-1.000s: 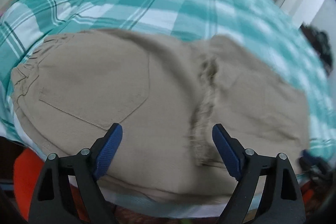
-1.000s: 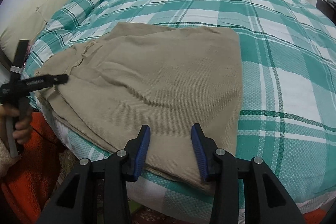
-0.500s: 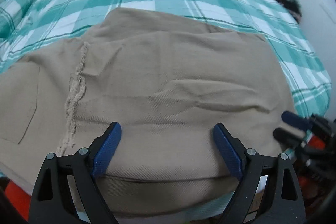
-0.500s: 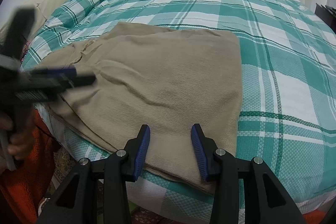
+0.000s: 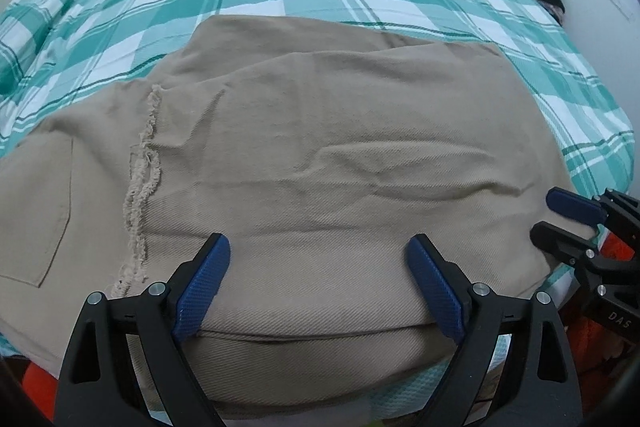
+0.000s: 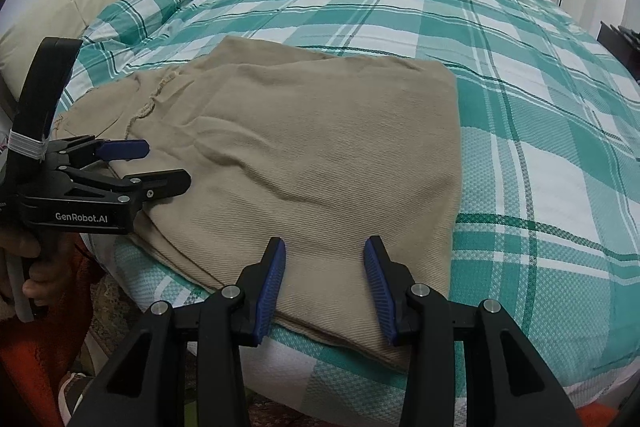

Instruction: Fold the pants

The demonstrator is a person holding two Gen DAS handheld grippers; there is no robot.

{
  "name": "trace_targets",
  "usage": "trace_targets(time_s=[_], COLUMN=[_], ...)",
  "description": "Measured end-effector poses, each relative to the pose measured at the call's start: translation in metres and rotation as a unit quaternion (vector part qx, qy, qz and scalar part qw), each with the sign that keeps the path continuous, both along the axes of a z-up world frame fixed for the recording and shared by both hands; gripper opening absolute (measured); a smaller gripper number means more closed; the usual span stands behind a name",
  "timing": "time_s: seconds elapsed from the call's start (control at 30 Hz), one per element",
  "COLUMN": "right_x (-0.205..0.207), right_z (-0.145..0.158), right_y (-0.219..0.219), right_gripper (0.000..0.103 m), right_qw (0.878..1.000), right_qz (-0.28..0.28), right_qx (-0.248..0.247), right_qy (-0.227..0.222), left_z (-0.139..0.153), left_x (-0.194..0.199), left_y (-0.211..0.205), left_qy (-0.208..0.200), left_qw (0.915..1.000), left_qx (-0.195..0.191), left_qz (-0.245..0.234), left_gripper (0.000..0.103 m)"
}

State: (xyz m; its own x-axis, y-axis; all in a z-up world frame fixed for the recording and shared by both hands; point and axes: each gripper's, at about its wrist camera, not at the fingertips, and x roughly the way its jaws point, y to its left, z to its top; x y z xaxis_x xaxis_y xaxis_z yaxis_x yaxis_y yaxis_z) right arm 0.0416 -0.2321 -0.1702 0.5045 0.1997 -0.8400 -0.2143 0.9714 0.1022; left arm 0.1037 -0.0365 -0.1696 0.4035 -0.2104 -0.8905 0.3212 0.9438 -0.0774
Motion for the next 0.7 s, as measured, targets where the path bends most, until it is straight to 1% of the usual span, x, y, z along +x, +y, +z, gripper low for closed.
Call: trace_targets(time_s=[0.27,0.7], right_x=[-0.0009,-0.0021], right_z=[-0.0011,-0.0007], right_y=[0.0039,0.0043], right_gripper=[0.042,0.042], right_qw=[1.0,1.0], right_qz=[-0.003,-0.003], right_qx=[-0.013,-0.013], right_qy=[-0.004,-0.007], left_z=[-0.0021,-0.0023], left_x=[-0.0026,-0.0024], left_y=[-0.0021,-0.0022], left_qy=[-0.01,-0.012], left_qw=[0.9999,0.9999], left_qx=[0.004,0.005], left_qz=[-0.003,-0.003], left_gripper=[0.092,0.092])
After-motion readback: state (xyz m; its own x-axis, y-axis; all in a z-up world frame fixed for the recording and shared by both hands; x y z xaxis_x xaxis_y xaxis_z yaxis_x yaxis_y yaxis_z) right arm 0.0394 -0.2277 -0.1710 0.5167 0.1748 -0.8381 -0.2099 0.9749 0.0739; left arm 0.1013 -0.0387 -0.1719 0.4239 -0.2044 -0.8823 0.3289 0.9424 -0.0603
